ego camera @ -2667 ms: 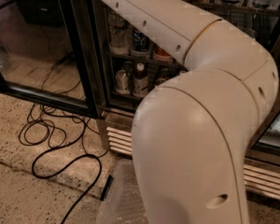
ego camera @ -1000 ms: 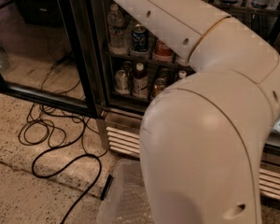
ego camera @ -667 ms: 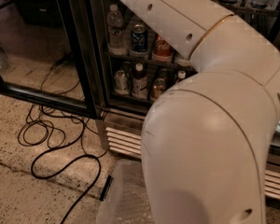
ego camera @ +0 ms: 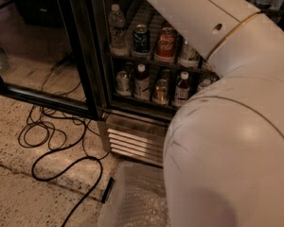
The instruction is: Pick coke can from top shelf of fridge
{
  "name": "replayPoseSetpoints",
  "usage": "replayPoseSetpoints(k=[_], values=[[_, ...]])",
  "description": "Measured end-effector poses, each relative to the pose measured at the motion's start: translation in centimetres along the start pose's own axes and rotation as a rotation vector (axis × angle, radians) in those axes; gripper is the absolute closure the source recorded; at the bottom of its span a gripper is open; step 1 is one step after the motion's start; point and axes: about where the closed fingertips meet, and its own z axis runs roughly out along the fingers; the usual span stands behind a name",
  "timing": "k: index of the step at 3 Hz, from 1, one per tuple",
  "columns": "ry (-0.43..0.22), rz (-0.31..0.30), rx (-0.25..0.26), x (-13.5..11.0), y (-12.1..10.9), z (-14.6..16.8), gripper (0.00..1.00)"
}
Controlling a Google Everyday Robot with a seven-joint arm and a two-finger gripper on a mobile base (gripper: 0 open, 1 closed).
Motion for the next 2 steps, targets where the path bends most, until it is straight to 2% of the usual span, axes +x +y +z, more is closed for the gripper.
replayPoseSetpoints(k=[1,2], values=[[0.042,0.005,0.005,0.9,0.0,0.0,1.0],[0.061,0.082,0.053,1.4,-2.5,-3.5,1.0]])
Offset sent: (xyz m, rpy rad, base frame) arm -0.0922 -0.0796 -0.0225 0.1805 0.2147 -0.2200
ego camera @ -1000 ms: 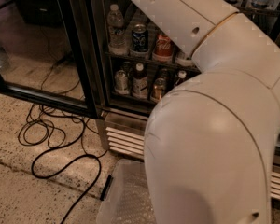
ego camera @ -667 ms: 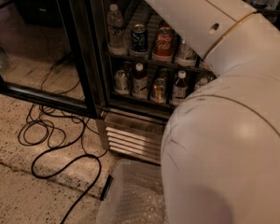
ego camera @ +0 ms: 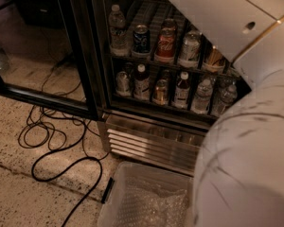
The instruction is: Pick coke can from top shelf of fridge
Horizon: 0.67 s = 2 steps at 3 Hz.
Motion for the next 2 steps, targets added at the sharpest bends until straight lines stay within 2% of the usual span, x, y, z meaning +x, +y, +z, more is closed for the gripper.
replayPoseSetpoints(k=[1,2], values=[[0.048,0.118,0.056,3.0,-2.2,-4.2,1.0],[0.155,0.235,0.09,7.8,-3.3,-6.2,1.0]])
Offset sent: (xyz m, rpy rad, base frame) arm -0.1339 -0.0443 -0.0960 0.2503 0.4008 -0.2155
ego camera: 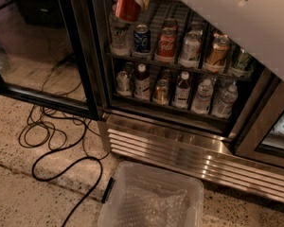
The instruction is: Pick coke can from top shelf of fridge
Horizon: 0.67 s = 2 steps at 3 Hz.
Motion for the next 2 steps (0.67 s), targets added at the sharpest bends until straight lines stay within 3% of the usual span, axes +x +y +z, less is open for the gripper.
replayPoseSetpoints(k=[1,2], values=[[0.017,0.015,0.002,0.7,-0.1,0.2,1.0],[0.07,0.075,0.023,2.5,-1.7,-0.3,1.0]])
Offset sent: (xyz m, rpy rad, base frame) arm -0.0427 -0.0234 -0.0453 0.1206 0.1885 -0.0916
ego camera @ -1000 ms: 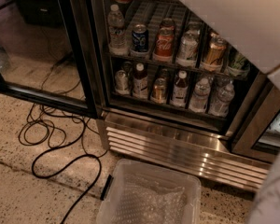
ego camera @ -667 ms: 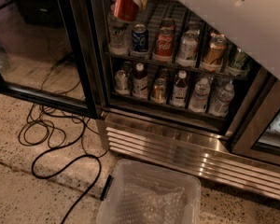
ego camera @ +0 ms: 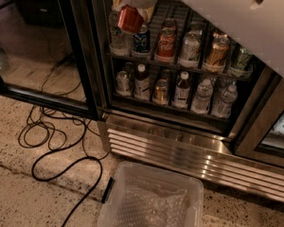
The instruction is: Pick coke can from top shelf of fridge
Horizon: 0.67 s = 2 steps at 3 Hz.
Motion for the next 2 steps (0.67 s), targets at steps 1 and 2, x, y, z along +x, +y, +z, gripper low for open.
replayPoseSetpoints(k=[1,2], values=[[0.085,0.111,0.042,4.5,-2.0,-2.0,1.0],[0.181,0.214,0.083,10.2,-3.0,-3.0,1.0]])
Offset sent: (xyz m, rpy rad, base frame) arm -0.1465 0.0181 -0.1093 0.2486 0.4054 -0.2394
